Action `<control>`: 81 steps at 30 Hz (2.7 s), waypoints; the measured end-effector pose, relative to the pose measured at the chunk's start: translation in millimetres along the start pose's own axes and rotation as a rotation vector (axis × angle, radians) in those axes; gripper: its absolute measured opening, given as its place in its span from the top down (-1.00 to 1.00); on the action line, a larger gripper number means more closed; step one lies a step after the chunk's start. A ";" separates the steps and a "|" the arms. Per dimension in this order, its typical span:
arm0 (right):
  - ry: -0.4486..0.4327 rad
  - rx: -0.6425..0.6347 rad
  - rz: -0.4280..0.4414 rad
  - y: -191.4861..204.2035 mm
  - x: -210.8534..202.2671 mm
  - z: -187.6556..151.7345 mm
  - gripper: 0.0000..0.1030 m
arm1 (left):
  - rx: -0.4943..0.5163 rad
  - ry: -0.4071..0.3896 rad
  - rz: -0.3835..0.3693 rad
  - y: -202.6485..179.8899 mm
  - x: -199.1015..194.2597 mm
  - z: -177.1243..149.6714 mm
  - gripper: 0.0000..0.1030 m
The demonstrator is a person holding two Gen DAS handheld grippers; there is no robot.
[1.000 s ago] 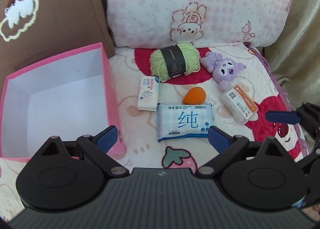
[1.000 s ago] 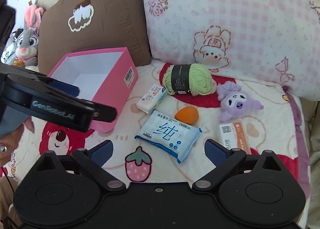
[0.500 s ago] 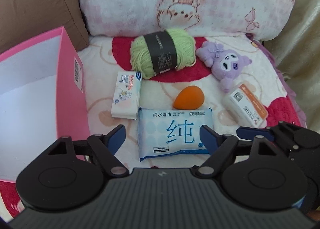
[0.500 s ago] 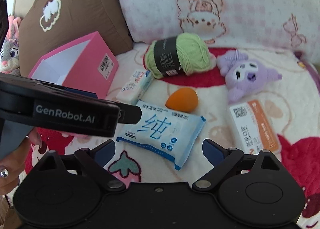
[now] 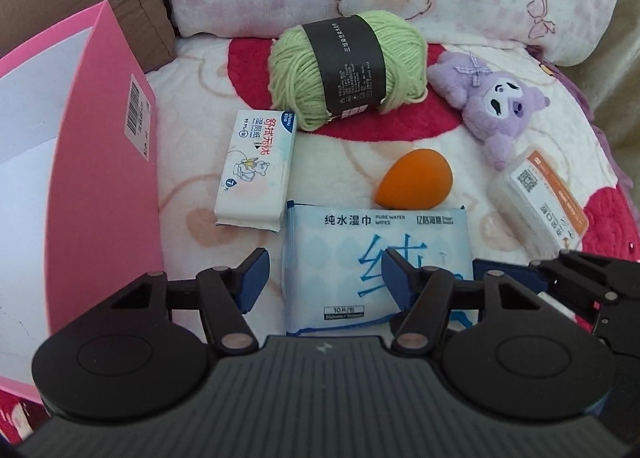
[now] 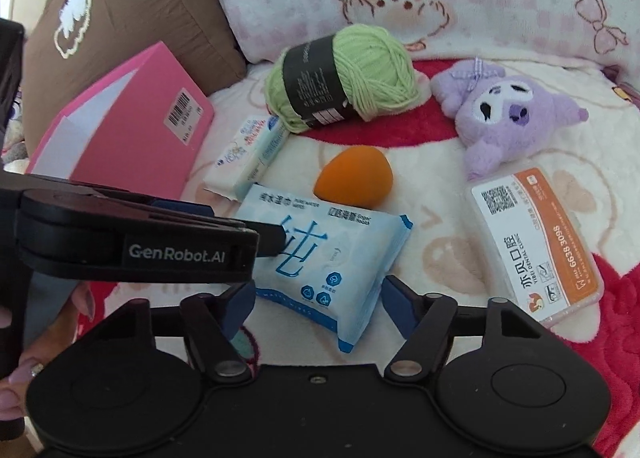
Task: Organize objects
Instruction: 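Move the right tool toward the blue-and-white wet-wipes pack, then close the right gripper on the wet-wipes pack and lift it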
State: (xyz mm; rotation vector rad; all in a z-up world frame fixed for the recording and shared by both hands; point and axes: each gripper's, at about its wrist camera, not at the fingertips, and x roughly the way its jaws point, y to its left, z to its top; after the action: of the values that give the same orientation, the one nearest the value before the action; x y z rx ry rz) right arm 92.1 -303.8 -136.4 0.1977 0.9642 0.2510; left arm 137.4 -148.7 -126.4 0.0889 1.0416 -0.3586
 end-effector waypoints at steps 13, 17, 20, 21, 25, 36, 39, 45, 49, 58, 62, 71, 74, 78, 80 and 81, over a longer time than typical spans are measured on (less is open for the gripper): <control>0.018 -0.086 -0.080 9.1 -1.8 -5.1 0.35 | -0.118 0.068 -0.105 8.9 16.3 -4.6 -0.18; 0.003 -0.167 -0.127 15.1 -6.7 -6.3 0.37 | -0.174 0.079 -0.154 12.8 17.2 -7.6 -0.12; 0.032 -0.234 -0.107 12.1 -11.6 -6.0 0.35 | -0.211 0.109 -0.201 16.4 19.1 -8.5 -0.10; 0.035 -0.223 -0.098 8.3 -14.0 -4.5 0.26 | -0.241 0.126 -0.226 18.3 21.5 -9.0 -0.10; 0.052 -0.124 -0.047 -4.3 -16.1 2.6 0.05 | -0.265 0.144 -0.241 13.3 22.9 -8.4 -0.09; 0.075 0.118 0.060 -27.9 -5.7 4.5 -0.49 | -0.310 0.103 -0.239 22.1 19.4 -15.6 0.06; 0.098 0.180 0.060 -33.4 2.0 0.2 -0.40 | -0.332 0.101 -0.252 26.1 19.7 -15.9 0.08; 0.084 0.110 0.013 -23.0 0.8 2.0 -0.10 | -0.362 0.114 -0.323 37.1 22.3 -17.4 0.28; 0.075 0.032 -0.013 -16.9 1.0 2.8 -0.05 | -0.355 0.084 -0.320 34.7 20.4 -23.6 0.30; 0.062 -0.098 -0.079 4.0 -6.9 0.7 -0.05 | -0.329 0.067 -0.330 33.6 9.8 -30.9 0.31; 0.070 -0.114 -0.062 12.9 -10.0 -2.2 -0.05 | -0.299 0.070 -0.311 35.9 -2.6 -37.7 0.31; 0.064 -0.166 -0.033 38.5 -27.3 -5.4 -0.05 | -0.276 0.025 -0.289 44.1 -31.8 -52.5 0.31; 0.058 -0.184 -0.032 45.0 -32.3 -5.5 -0.05 | -0.269 0.019 -0.294 46.5 -38.9 -53.5 0.31; 0.054 -0.186 -0.011 49.9 -39.2 -7.5 -0.05 | -0.257 0.013 -0.290 48.7 -51.3 -56.6 0.31; 0.053 -0.196 -0.003 54.6 -43.8 -9.0 -0.05 | -0.259 0.007 -0.284 50.9 -59.6 -59.0 0.31; 0.056 -0.193 0.003 56.8 -46.2 -9.5 -0.05 | -0.269 0.009 -0.282 52.9 -63.7 -59.7 0.31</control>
State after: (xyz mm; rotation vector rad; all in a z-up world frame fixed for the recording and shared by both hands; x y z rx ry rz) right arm 52.1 -262.9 -89.7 0.0147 0.9887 0.3517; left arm 76.7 -68.9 -107.2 -0.3009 1.1048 -0.4693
